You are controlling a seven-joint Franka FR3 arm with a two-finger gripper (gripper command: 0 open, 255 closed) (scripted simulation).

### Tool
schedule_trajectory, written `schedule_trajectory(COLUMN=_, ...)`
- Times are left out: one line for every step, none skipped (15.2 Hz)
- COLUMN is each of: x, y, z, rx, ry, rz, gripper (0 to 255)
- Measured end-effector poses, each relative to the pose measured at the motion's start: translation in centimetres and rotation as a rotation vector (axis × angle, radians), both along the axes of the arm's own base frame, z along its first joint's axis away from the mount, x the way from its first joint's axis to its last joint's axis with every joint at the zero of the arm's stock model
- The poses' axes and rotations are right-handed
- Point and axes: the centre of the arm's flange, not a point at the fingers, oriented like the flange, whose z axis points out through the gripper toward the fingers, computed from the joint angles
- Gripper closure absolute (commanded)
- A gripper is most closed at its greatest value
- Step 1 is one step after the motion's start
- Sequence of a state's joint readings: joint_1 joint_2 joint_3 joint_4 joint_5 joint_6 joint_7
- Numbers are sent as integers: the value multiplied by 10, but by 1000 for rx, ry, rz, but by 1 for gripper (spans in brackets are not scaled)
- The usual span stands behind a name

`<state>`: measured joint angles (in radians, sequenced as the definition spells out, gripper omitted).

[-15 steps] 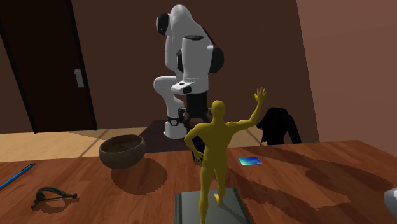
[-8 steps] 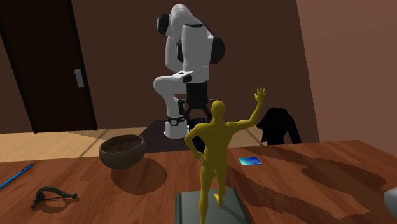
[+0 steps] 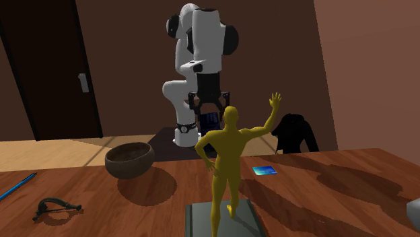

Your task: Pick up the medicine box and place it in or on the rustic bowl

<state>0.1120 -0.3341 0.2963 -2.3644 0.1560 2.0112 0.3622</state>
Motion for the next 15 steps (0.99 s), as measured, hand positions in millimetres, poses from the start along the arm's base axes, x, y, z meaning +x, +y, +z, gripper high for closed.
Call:
schedule_trajectory(x=1, y=-1, z=5, rx=0, ry=0, rz=0, gripper=255)
schedule_trajectory(x=1, y=-1, z=9, rx=0, ry=0, rz=0, gripper=255)
schedule_trajectory(x=1, y=0, z=14, rx=0, ry=0, rz=0, gripper=255)
schedule_trajectory(x=1, y=1, z=20, rx=0, ry=0, rz=0, gripper=255)
schedule_trajectory(x=2, y=0, z=25, rx=0, ry=0, rz=0, gripper=255)
schedule_trajectory(x=2, y=-1, z=30, rx=0, ry=0, rz=0, gripper=255)
schedule_trajectory(x=2, y=-1, z=36, rx=0, ry=0, rz=0, gripper=255)
schedule_trajectory(x=1, y=-1, z=41, rx=0, ry=0, rz=0, gripper=255)
schedule_trajectory(x=1, y=-1, z=46, rx=0, ry=0, rz=0, gripper=255)
schedule_trajectory(x=1, y=-2, z=51, rx=0, ry=0, rz=0, gripper=255)
schedule_trajectory(x=0, y=-2, z=57, rx=0, ry=0, rz=0, gripper=255)
schedule_trajectory(x=0, y=-2, z=63, rx=0, ry=0, rz=0, gripper=255)
schedule_trajectory(x=1, y=-1, z=68, rx=0, ry=0, rz=0, gripper=255)
schedule_trajectory(x=1, y=-1, z=71, rx=0, ry=0, rz=0, gripper=255)
schedule_trajectory(x=0, y=-7, z=75, rx=0, ry=0, rz=0, gripper=255)
